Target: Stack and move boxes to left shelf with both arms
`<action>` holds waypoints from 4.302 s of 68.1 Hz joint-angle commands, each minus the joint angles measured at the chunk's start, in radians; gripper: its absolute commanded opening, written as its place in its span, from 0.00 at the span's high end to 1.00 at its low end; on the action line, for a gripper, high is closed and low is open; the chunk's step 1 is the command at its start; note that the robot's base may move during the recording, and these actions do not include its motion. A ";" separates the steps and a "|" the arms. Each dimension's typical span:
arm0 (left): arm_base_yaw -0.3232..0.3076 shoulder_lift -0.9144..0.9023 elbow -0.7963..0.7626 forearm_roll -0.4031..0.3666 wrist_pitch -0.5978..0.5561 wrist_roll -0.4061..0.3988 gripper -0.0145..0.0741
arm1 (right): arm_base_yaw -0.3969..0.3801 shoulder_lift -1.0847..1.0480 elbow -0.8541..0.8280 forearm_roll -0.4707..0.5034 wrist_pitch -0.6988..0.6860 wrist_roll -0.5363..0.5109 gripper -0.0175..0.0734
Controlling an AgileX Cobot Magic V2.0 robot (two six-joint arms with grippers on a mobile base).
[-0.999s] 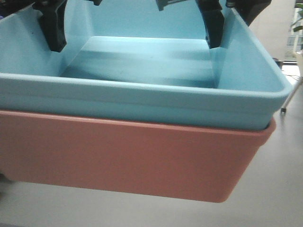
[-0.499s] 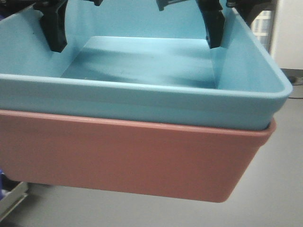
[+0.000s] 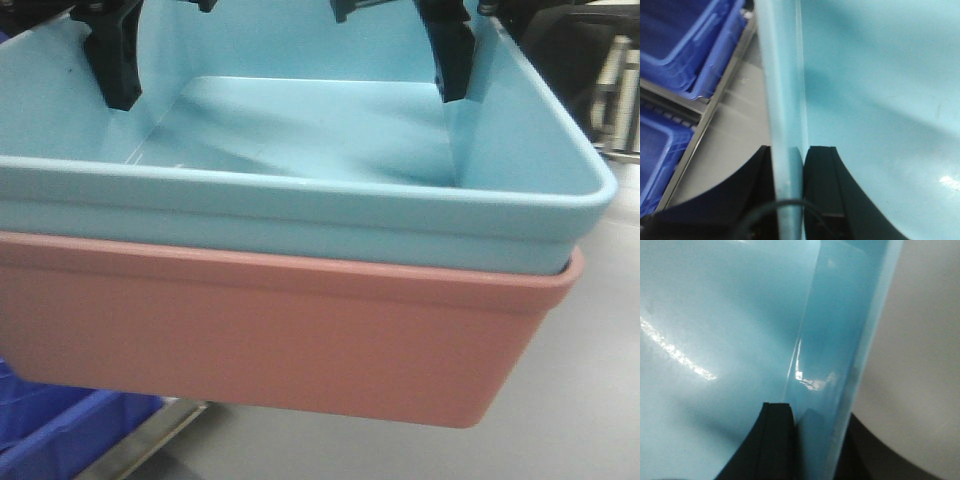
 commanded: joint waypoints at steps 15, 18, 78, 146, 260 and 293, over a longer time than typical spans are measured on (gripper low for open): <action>-0.045 -0.046 -0.048 -0.131 -0.259 0.011 0.85 | 0.035 -0.037 -0.051 0.042 -0.255 -0.014 0.75; -0.045 -0.046 -0.048 -0.131 -0.259 0.011 0.85 | 0.035 -0.037 -0.051 0.042 -0.255 -0.014 0.75; -0.045 -0.046 -0.048 -0.131 -0.259 0.011 0.85 | 0.035 -0.037 -0.051 0.042 -0.255 -0.014 0.75; -0.045 -0.046 -0.048 -0.131 -0.259 0.011 0.85 | 0.035 -0.037 -0.051 0.042 -0.255 -0.014 0.75; 0.174 0.007 -0.050 -0.170 -0.639 0.011 0.85 | -0.180 0.078 -0.285 0.155 -0.285 -0.315 0.75; 0.305 0.182 -0.050 -0.170 -0.942 0.011 0.85 | -0.216 0.449 -0.637 0.185 -0.264 -0.401 0.75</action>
